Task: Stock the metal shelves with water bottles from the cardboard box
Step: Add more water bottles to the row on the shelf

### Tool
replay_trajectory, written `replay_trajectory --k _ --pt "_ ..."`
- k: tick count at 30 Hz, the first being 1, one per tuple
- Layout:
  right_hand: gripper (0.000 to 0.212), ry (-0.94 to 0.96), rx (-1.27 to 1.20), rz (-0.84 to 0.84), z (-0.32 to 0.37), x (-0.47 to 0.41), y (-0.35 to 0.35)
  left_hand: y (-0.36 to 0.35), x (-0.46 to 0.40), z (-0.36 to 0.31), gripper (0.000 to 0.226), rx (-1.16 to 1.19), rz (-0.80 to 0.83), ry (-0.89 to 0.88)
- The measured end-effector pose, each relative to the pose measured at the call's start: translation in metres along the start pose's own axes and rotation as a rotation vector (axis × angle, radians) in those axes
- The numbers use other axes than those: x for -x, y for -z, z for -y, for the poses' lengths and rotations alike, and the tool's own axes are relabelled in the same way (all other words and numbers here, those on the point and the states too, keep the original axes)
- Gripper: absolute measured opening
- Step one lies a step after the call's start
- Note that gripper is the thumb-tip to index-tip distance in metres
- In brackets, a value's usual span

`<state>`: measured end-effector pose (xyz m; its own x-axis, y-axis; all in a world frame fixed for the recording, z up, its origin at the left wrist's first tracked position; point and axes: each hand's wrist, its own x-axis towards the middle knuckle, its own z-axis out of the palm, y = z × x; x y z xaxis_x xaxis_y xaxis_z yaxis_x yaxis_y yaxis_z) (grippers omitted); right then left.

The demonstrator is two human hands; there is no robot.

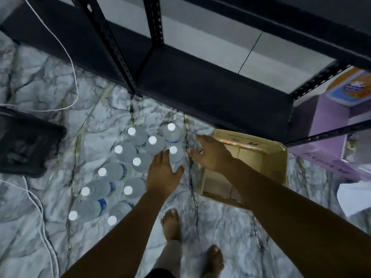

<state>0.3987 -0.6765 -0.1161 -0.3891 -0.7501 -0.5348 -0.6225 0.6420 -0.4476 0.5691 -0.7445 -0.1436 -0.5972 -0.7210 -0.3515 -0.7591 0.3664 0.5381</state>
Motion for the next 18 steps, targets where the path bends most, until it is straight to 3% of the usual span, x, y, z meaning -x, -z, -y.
replay_trajectory --k 11,18 --pt "0.061 0.232 0.054 -0.068 -0.052 -0.149 -0.082 -0.140 -0.073 0.053 0.074 0.469 -0.351 0.111" --pt "0.073 0.399 -0.151 -0.126 -0.067 -0.213 -0.116 -0.193 -0.110 0.059 0.077 0.631 -0.597 0.131"
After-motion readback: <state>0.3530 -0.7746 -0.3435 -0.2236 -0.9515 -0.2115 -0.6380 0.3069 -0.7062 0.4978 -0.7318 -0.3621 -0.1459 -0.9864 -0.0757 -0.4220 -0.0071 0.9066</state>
